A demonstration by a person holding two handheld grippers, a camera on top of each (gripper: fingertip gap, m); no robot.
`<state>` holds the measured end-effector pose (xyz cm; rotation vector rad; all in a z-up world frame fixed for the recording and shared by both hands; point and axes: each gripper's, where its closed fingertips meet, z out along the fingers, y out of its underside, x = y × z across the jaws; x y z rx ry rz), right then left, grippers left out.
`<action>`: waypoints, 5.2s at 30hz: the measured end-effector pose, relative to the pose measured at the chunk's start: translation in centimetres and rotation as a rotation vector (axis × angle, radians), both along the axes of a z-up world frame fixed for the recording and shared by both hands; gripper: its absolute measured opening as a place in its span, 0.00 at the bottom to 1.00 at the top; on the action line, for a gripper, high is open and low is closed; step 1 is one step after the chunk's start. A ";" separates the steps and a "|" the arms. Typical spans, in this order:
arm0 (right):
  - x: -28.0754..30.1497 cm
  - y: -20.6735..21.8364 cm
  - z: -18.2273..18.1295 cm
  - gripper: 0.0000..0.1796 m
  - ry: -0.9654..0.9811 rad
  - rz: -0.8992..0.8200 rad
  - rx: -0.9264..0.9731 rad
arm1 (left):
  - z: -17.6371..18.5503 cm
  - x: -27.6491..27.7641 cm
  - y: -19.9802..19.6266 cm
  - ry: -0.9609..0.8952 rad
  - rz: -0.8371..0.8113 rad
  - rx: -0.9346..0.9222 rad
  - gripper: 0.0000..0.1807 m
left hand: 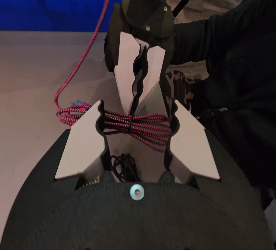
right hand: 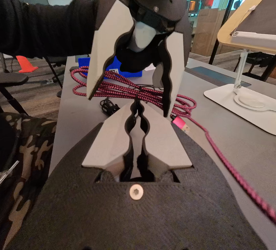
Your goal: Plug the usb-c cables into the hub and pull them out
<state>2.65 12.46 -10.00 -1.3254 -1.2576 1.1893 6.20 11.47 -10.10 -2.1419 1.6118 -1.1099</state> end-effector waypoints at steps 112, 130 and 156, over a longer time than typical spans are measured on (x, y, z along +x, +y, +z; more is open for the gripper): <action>0.4 -0.1 -1.4 0.00 -0.029 0.081 -0.108 | 0.4 1.0 1.2 -0.210 0.048 -0.060 0.62; 2.0 -1.8 1.2 0.00 0.082 0.251 -0.101 | 2.3 -1.6 -1.0 -0.533 -0.033 -0.436 0.54; 1.9 2.5 0.8 0.00 0.102 0.062 -0.241 | 4.0 1.4 -7.1 -0.618 -0.192 -0.295 0.47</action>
